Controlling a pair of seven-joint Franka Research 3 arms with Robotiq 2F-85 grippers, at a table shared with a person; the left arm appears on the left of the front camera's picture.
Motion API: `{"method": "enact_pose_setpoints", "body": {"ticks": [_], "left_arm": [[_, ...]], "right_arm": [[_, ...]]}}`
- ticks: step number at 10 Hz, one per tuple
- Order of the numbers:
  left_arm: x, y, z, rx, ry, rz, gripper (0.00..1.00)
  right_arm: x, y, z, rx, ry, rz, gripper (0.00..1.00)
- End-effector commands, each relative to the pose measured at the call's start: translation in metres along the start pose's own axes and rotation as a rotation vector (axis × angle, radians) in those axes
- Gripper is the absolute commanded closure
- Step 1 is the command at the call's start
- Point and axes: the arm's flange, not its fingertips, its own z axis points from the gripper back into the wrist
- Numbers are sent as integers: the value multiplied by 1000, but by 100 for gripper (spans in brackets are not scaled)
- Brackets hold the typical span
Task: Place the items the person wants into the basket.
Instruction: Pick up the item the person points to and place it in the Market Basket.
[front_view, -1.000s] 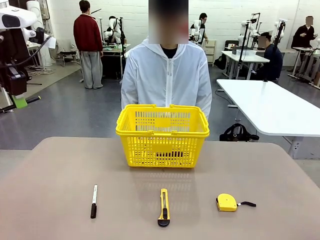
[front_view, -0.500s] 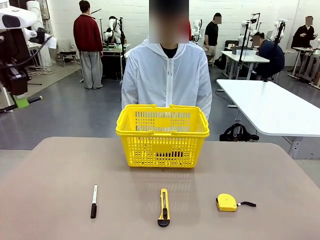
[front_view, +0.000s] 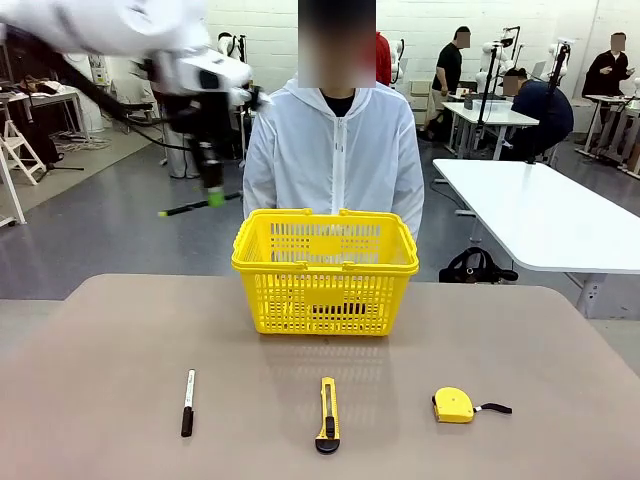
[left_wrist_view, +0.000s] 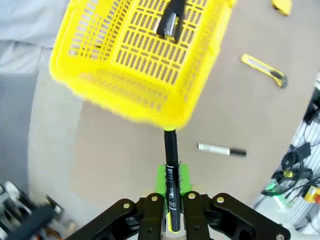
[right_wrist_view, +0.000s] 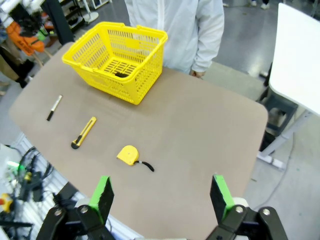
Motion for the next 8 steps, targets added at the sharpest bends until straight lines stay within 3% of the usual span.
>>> {"method": "enact_pose_setpoints", "body": {"ticks": [1,5,8], "left_arm": [[40,25,-5,-14,8,-95,89],[107,18,-65,0,14,-277,89],[119,23,-105,-10,-10,-329,89]], "right_arm": [[2,-2,0,11,0,1,0],[2,-2,0,11,0,1,0],[2,-2,0,11,0,1,0]]}}
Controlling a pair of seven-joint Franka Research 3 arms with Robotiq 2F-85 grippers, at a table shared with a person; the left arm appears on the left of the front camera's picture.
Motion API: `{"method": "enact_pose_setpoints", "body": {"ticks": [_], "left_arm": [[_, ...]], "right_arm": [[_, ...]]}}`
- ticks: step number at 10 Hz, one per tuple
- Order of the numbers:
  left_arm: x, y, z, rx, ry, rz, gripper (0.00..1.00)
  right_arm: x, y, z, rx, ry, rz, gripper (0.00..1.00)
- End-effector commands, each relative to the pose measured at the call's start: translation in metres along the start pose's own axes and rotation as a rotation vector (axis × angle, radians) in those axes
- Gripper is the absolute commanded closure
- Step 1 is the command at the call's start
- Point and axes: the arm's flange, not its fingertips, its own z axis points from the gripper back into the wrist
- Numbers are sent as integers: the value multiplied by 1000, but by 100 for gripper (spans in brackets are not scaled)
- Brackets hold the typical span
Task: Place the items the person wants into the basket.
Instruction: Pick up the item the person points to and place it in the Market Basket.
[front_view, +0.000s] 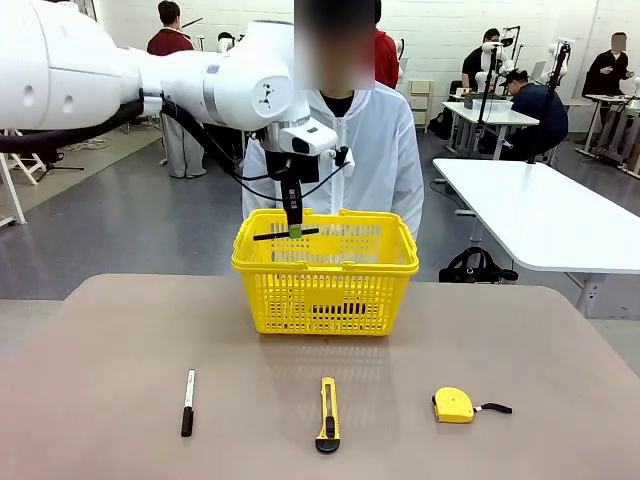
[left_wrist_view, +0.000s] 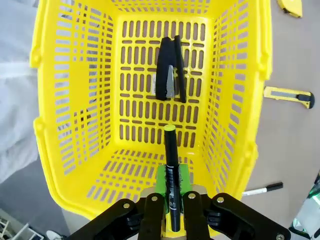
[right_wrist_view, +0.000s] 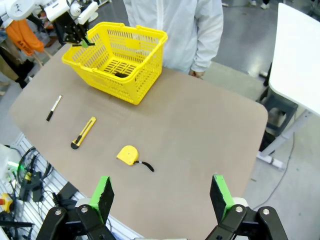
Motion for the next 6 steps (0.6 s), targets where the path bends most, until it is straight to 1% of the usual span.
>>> {"method": "enact_pose_setpoints", "body": {"ticks": [1,3,6], "left_arm": [[-1,17,-6,-7,-19,-34,89],[-3,20,-21,-46,-23,-14,89],[-1,21,-31,-77,-6,-11,89]], "right_arm": [[2,-2,0,11,0,2,0],[2,-2,0,11,0,2,0],[2,-2,0,11,0,2,0]]}}
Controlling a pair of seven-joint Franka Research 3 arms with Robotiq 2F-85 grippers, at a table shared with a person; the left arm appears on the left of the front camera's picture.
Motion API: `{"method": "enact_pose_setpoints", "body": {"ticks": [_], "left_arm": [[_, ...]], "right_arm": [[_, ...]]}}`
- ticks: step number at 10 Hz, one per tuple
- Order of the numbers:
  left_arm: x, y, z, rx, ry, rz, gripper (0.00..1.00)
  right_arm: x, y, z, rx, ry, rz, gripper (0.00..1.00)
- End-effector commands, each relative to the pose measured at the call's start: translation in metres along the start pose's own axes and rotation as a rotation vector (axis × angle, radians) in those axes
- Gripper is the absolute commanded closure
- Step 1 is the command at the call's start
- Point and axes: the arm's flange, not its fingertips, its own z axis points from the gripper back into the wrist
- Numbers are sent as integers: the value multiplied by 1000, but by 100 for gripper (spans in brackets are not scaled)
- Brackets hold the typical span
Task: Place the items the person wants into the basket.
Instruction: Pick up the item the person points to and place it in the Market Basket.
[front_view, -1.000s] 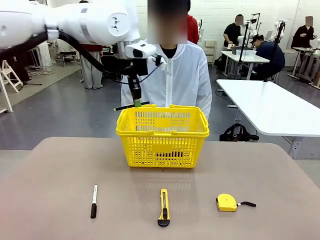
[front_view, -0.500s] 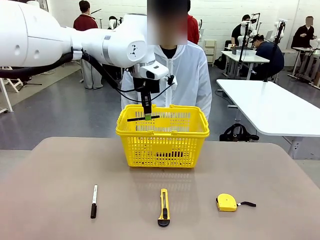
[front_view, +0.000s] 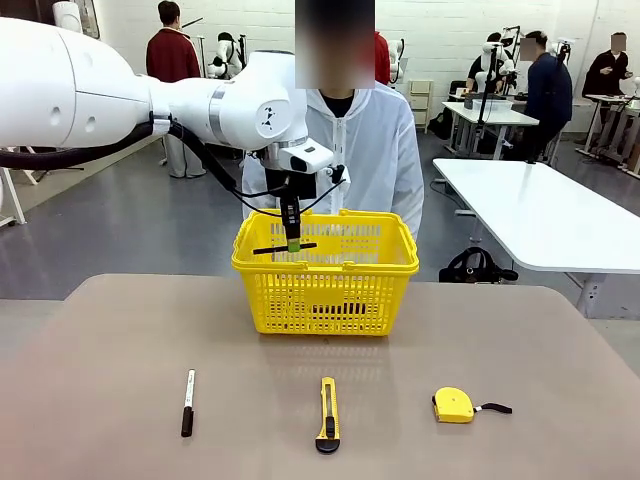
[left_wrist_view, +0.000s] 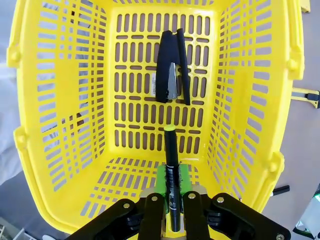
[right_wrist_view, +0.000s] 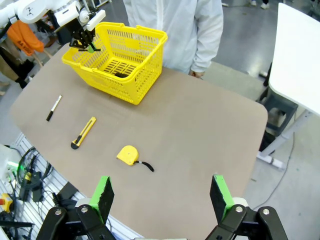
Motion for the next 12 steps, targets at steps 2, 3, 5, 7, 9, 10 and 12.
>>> {"method": "enact_pose_setpoints", "body": {"ticks": [2,3,5,7,9,10,12], "left_arm": [[6,6,5,-37,-10,-13,29],[6,6,5,-40,-10,-13,29],[6,6,4,-48,-10,-13,17],[5,5,4,-52,-9,-15,0],[5,5,4,-54,-10,-18,0],[5,6,5,-57,-11,-16,0],[4,1,10,-69,-19,-10,0]], "right_arm": [[2,-2,0,12,0,2,0],[2,-2,0,12,0,2,0],[2,-2,0,12,0,2,0],[2,-2,0,12,0,2,0],[2,-2,0,12,0,2,0],[2,-2,0,12,0,2,0],[2,-2,0,12,0,2,0]]}}
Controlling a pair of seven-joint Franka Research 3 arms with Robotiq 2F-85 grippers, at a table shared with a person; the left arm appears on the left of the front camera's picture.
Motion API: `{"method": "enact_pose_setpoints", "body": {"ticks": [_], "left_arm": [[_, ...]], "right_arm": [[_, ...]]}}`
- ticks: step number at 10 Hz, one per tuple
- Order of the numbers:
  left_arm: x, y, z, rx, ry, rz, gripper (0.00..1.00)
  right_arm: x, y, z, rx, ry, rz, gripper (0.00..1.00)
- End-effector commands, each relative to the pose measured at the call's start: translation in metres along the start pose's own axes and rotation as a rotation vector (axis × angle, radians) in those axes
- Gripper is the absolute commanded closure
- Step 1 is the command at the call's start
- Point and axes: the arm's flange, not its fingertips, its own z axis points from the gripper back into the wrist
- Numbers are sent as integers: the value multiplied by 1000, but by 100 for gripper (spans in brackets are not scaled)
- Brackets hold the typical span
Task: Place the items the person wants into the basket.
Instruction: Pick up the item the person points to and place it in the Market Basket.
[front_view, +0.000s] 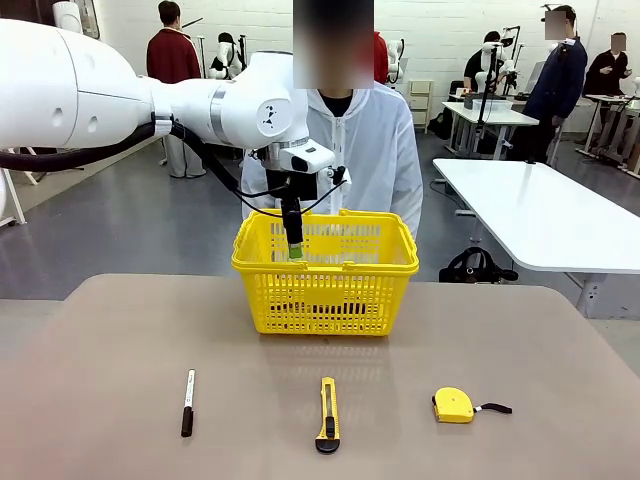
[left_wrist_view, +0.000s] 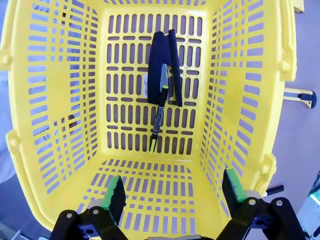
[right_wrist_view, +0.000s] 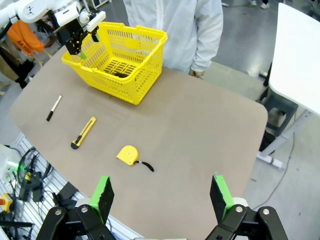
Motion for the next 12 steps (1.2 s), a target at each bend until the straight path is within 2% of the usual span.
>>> {"method": "enact_pose_setpoints", "body": {"ticks": [1,3,4,6,8,10,12], "left_arm": [[-3,-8,20,-36,-10,-19,0],[-44,-46,61,-19,-25,-7,0],[-84,-76,88,1,-26,40,0],[-161,-116,131,36,-98,117,0],[-218,-159,136,79,-172,129,0],[-242,-164,129,103,-219,157,0],[-247,-166,118,101,-237,208,0]], "right_arm": [[2,-2,0,12,0,2,0],[2,-2,0,12,0,2,0],[2,-2,0,12,0,2,0],[2,-2,0,12,0,2,0],[2,-2,0,12,0,2,0],[2,-2,0,12,0,2,0],[2,-2,0,12,0,2,0]]}}
